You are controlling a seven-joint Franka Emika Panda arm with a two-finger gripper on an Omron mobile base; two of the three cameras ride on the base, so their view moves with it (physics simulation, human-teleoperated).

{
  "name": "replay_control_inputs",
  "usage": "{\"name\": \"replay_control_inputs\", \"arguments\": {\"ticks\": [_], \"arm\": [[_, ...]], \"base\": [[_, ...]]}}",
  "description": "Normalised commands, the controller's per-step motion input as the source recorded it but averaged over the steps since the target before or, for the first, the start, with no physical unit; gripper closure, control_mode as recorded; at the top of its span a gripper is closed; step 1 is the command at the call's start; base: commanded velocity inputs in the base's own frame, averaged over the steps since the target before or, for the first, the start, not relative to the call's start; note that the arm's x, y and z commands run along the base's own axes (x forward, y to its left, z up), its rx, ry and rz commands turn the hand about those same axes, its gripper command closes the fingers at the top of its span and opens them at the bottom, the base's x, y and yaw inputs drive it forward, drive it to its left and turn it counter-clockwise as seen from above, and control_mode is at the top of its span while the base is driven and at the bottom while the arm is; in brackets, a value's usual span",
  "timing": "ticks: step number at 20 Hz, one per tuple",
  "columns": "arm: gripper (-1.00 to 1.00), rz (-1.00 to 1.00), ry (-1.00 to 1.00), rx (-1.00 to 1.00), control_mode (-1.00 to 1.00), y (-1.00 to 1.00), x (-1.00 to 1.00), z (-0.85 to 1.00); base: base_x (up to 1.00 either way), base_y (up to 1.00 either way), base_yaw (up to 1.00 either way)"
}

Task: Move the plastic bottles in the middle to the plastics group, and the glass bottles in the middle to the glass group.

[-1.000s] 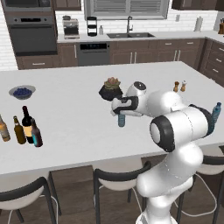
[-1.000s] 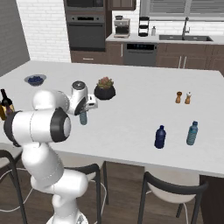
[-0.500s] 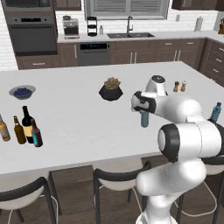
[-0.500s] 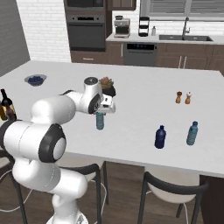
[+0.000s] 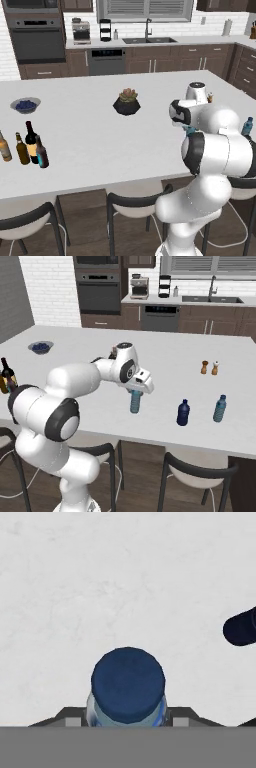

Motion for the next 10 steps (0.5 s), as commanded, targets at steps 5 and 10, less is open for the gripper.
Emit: {"name": "replay_control_inputs", "arguments": {"ticks": [5,10], "arm": [[1.0,-0.14,-0.11,0.07,-1.0,-0.54,-0.12,-0.14],[1.0,0.0,-0.15,-0.06,-1.0,-0.02,-0.19,0.0]], "base": [[0.0,0.0,0.0],[0.0,0.0,0.0]]}}
